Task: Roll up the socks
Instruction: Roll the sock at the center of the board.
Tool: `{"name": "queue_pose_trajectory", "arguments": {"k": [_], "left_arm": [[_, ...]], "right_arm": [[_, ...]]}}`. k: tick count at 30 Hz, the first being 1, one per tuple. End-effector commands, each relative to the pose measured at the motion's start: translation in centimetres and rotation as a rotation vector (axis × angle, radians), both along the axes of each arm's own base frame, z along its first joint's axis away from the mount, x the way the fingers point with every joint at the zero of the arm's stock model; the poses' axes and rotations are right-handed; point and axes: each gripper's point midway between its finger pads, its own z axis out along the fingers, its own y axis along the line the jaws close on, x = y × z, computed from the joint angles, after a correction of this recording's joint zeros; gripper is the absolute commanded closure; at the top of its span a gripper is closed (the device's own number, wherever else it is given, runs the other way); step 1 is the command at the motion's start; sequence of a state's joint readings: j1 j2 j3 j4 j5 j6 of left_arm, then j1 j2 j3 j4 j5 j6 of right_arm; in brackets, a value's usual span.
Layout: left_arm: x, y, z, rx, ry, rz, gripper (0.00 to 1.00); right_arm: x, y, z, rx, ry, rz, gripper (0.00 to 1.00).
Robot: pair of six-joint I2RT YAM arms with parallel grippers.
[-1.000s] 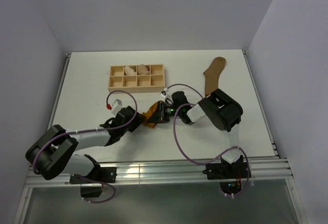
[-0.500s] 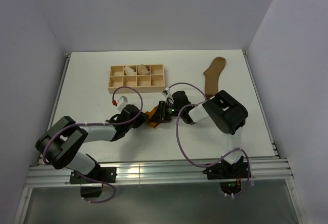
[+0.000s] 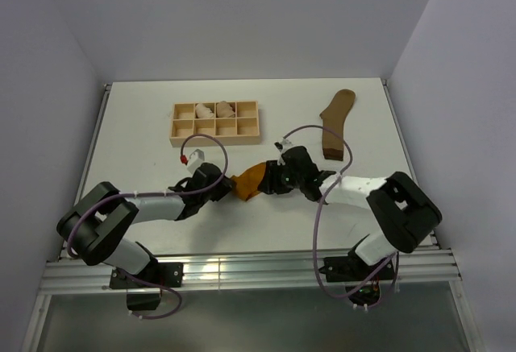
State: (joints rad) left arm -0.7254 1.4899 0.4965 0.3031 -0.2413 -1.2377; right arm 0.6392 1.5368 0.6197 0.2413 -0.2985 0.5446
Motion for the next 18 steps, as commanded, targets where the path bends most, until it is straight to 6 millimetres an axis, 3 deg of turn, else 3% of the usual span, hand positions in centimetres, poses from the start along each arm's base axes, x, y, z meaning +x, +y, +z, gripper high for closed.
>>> {"name": "queue_pose_trajectory", "arguments": {"k": [1,3,4,6,8,18], "left_arm": [[-0.5,1.0,-1.3,0.106,0.029,-0.021,0.82],[-0.4,0.9,-1.1,0.117,0.023,-0.029,0.82],[-0.5,0.8,-1.1,0.120,0.021,-0.035,0.82],[-0.4,0.8,-0.9,0.130,0.019,-0.043,0.82],[-0.5,0.8,-0.8,0.131,0.017,-0.049,0.82],[-0.7,0.3,-0.7,0.133,0.022,-0.072,0.83]], "right_arm": [[0.9,-2.1,1.2,-0.167,-0.175,-0.032,0.49],[-0.1,-0.9,2.5,-0.201,-0.250,0.011,0.45],[0.6,-1.3,2.9,-0.265,-0.317,-0.020,0.43],[-0.4,0.5,3.6,-0.288,-0.378,0.040,0.39],[-0.2,1.4,4.2,-0.297,-0.421,0.035,0.36],[-1.3,7.0,3.8,-0.399,-0.546,0.177,0.28]]}}
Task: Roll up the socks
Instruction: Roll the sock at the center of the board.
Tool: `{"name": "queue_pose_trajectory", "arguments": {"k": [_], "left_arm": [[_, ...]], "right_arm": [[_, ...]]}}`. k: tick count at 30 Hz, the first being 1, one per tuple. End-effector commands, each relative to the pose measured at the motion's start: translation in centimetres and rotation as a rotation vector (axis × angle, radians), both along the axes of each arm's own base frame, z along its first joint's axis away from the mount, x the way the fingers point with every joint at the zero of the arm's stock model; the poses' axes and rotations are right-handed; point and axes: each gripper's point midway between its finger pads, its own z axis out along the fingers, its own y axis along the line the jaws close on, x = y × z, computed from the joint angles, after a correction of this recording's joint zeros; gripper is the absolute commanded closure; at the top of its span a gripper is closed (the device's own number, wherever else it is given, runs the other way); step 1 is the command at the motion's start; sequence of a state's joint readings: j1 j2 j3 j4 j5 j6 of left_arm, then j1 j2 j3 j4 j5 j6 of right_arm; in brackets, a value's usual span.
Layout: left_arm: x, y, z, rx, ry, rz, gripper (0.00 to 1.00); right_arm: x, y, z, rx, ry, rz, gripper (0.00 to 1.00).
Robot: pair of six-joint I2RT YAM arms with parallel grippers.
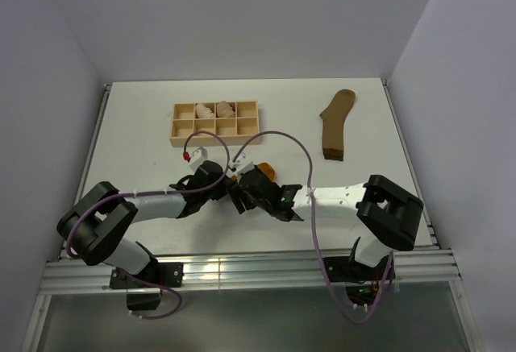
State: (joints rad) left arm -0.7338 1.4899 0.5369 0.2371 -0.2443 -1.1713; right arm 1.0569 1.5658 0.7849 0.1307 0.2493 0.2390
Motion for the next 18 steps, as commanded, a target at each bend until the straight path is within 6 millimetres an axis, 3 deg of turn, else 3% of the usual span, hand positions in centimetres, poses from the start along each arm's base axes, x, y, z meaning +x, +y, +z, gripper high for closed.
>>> {"name": "queue_pose_trajectory", "arguments": {"k": [1,9,18], "left_arm": [[-0.6,0.4,-0.7,0.065,0.019,-0.026,0.83],[-0.9,0.3,-0.4,0.054,0.014,-0.042,0.84],[-1.4,0.0,-0.4,0.019,0.028,-0.050,0.85]], "right_arm": [[0.9,1.5,1.5,-0.032,-0.101,0.021,0.28],[1.5,2.4,-0.3,-0.096,-0.124,0.068,0.28],[0.0,3.0,-1.6,-0.002,-0.163,0.178,0.33]]}}
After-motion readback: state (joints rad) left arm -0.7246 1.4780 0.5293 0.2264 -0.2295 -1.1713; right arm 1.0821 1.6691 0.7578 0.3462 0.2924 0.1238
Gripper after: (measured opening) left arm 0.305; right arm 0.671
